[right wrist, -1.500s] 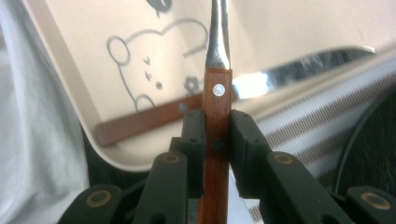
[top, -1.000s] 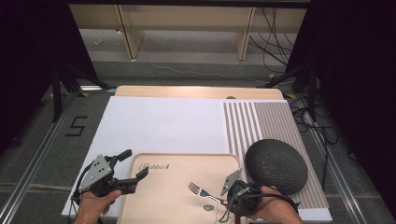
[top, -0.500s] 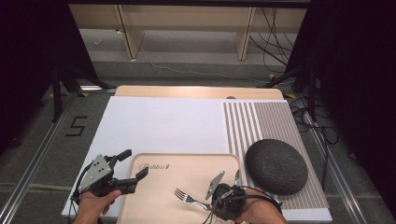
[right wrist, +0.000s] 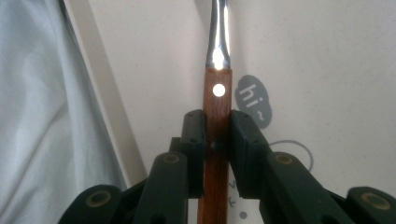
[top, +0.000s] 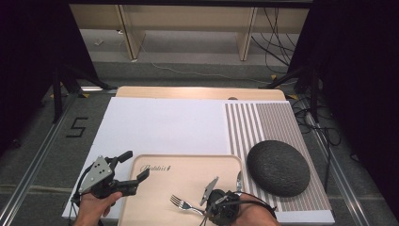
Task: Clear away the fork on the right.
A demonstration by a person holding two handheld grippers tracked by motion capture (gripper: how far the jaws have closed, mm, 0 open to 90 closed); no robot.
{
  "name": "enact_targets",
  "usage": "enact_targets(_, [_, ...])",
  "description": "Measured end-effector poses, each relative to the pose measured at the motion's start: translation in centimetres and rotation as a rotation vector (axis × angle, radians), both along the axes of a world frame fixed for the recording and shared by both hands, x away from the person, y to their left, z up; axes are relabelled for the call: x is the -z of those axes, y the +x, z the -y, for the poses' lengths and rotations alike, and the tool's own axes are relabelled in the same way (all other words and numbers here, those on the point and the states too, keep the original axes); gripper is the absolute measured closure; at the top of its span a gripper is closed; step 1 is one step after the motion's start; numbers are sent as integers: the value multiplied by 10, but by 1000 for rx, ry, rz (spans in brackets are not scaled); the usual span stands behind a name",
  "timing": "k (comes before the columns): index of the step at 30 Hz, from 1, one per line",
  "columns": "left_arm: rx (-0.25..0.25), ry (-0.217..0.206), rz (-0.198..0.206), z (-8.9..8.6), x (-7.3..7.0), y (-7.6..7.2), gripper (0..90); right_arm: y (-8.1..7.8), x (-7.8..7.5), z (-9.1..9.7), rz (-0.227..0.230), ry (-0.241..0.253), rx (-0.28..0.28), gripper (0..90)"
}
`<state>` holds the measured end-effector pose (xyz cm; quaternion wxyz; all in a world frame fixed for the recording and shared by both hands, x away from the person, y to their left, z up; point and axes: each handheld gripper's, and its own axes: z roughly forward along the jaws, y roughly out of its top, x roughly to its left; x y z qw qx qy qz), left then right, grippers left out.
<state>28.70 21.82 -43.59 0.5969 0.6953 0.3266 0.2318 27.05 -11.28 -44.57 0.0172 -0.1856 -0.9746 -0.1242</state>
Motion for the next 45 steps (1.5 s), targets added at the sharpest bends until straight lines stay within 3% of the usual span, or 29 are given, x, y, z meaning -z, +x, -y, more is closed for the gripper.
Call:
enact_targets(5, [5, -8, 4, 0, 0, 0, 157, 0, 3, -1, -1, -7, -37, 774])
enact_targets(8, [0, 0, 0, 0, 0, 0, 157, 0, 5, 0, -13, -33, -35, 773])
enact_targets(19, [6, -9, 4, 0, 0, 0, 157, 0, 9, 1, -10, -21, -22, 768])
enact_targets(21, [1, -3, 1, 0, 0, 0, 157, 1, 9, 1, -25, -23, -15, 753])
enact_targets(26, [2, -2, 1, 0, 0, 0, 157, 2, 4, 0, -9, 34, 48, 409])
enact_targets(30, [2, -1, 2, 0, 0, -1, 157, 4, -2, 4, 45, 92, 53, 232])
enact_targets(31, [2, -1, 2, 0, 0, -1, 157, 3, -3, 4, 41, 113, 71, 203])
enact_targets(33, [2, -2, 2, 0, 0, -1, 157, 3, -5, 5, 42, 128, 89, 173])
enact_targets(38, [1, -1, 1, 0, 0, 0, 157, 1, -8, 4, 36, 177, 66, 164])
enact_targets(45, [2, -1, 3, 0, 0, 0, 157, -4, -10, -4, 53, 197, 40, 167])
